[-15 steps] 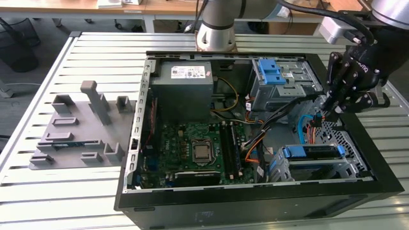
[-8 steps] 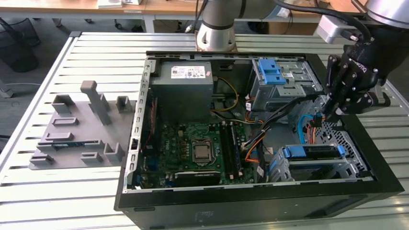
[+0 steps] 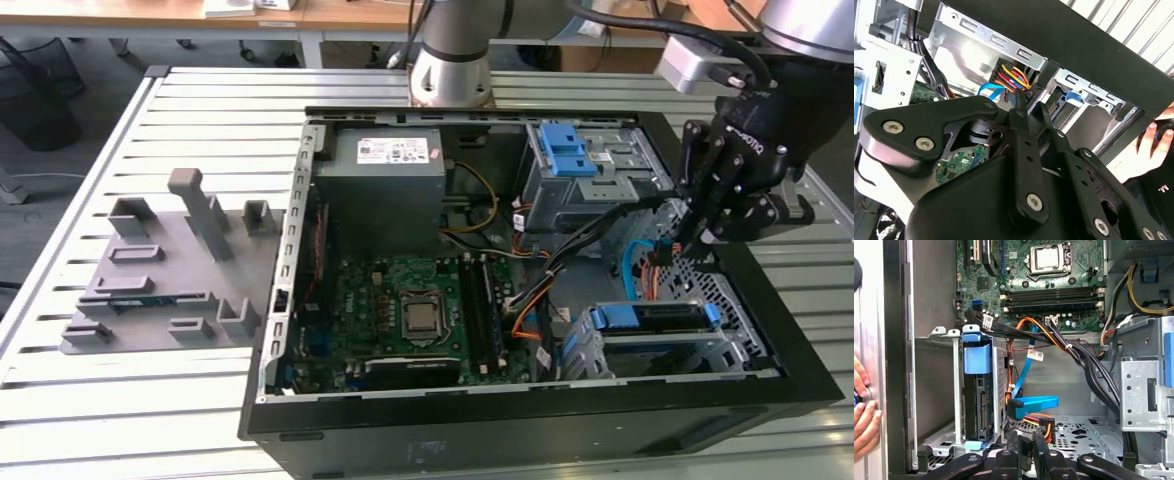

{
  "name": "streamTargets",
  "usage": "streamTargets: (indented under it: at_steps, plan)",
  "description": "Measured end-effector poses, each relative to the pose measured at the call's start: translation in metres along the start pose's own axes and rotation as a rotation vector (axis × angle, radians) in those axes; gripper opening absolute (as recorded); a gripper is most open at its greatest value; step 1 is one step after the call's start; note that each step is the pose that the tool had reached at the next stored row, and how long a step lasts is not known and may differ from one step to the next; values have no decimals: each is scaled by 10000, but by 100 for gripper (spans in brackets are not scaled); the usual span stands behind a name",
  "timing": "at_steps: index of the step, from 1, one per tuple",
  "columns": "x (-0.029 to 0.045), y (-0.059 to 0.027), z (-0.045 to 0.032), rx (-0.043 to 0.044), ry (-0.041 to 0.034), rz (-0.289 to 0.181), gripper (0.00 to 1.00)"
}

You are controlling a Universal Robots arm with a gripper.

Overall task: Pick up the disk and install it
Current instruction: 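Insert the first disk wire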

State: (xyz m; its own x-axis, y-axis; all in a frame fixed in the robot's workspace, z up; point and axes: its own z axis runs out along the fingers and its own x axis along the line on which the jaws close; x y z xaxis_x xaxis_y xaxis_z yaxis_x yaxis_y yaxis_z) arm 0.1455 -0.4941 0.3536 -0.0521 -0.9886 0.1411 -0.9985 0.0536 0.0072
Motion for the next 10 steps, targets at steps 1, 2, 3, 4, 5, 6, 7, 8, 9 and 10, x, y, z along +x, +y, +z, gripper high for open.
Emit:
streamTargets:
  at_steps: [1, 2, 3, 4, 5, 6, 7, 8, 9, 10]
  plan:
    - [0, 0, 0, 0, 0, 0, 27]
    - [-1, 0, 1, 0, 0, 0, 27]
    - [-3, 0, 1, 1, 18, 0, 27]
    - [-5, 0, 1, 3, 56, 1, 27]
    - [-6, 0, 1, 5, 100, 1, 27]
    - [-7, 0, 1, 7, 138, 2, 27]
    - [-9, 0, 1, 9, 173, 2, 27]
    - [-11, 0, 0, 11, 213, 2, 27]
    - [-12, 0, 1, 13, 246, 3, 25]
    - [-12, 0, 1, 14, 263, 4, 25]
